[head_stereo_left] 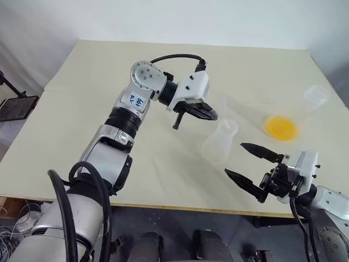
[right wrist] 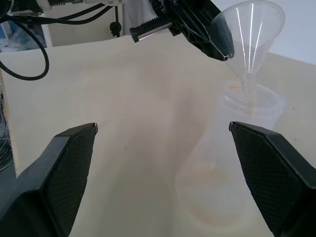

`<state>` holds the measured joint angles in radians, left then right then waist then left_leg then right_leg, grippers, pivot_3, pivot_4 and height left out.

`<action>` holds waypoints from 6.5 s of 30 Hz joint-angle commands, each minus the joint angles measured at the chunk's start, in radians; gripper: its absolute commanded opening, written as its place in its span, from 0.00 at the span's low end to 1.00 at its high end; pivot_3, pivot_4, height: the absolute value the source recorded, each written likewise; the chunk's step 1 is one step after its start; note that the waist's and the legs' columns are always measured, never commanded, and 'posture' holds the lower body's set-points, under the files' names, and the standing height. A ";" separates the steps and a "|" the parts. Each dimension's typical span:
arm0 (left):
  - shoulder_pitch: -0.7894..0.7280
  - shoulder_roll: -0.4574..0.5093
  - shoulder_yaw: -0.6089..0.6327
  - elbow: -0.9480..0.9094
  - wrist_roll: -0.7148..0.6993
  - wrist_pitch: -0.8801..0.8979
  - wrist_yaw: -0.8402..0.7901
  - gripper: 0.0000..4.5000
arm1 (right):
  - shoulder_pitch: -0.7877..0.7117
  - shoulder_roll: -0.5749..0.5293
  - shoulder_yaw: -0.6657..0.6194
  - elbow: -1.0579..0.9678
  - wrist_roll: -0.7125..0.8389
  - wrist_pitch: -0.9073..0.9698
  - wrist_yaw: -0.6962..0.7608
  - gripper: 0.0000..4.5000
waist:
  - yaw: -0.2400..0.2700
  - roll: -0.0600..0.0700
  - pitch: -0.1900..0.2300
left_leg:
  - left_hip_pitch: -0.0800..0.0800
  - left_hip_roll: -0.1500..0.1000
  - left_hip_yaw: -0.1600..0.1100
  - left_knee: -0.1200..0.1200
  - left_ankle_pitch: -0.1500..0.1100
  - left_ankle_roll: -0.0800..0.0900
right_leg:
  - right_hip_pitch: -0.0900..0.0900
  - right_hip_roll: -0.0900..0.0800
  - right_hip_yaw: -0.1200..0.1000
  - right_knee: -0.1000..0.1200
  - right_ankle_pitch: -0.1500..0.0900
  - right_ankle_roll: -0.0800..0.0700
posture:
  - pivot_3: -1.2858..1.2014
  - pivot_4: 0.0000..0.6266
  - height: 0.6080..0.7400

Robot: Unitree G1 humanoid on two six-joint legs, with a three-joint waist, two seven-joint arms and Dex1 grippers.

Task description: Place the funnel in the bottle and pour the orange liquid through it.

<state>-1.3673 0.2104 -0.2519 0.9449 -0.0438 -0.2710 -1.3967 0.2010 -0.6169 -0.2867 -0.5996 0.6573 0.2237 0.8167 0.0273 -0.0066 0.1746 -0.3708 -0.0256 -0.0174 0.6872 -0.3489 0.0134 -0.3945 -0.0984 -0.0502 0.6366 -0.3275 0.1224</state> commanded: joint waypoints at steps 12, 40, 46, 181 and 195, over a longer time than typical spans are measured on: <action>-0.091 -0.066 -0.008 0.084 0.070 -0.117 0.002 0.00 | 0.023 -0.008 -0.129 -0.003 0.034 0.013 -0.048 1.00 | 0.000 0.000 0.000 | 0.000 0.000 0.000 0.000 0.000 0.001 | 0.000 0.000 0.000 0.000 0.000 0.000 | 0.52 0.24 1.00; -0.149 -0.048 -0.003 0.086 0.134 -0.191 0.002 0.86 | 0.014 -0.005 -0.131 0.007 0.014 0.000 -0.043 1.00 | -0.001 0.000 0.000 | 0.000 0.000 0.001 0.000 0.000 0.001 | 0.000 0.000 0.000 0.000 0.000 0.000 | 0.52 0.24 1.00; -0.151 -0.007 0.066 0.023 0.053 -0.069 -0.028 0.99 | -0.001 -0.025 -0.153 0.026 0.025 0.010 -0.028 1.00 | -0.002 0.000 0.000 | 0.000 0.000 0.001 0.000 0.000 0.001 | 0.000 0.000 0.000 0.000 0.000 0.000 | 0.52 0.24 1.00; 0.721 0.240 0.216 -0.794 -0.375 0.445 0.243 1.00 | -0.553 -0.277 0.261 0.070 -0.980 -0.023 -0.395 0.54 | -0.027 0.010 0.000 | -0.001 0.000 0.001 -0.001 0.000 0.000 | -0.002 0.000 0.013 -0.001 0.000 0.000 | 0.52 0.24 1.00; 0.725 0.241 0.217 -0.795 -0.376 0.436 0.242 1.00 | -0.519 -0.264 0.264 0.122 -1.119 -0.225 -0.403 0.54 | -0.028 0.010 0.000 | -0.001 0.001 0.001 -0.001 0.000 0.000 | -0.002 0.000 0.010 -0.001 0.000 0.000 | 0.52 0.24 1.00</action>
<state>-0.6304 0.4505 -0.0398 0.1706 -0.4224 0.1821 -1.1535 -0.3124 -0.8798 -0.0033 -0.4615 -0.4373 0.0274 0.4298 -0.0003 0.0031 0.1746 -0.3715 -0.0250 -0.0166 0.6861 -0.3488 0.0134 -0.3963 -0.0987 -0.0406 0.6358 -0.3273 0.1227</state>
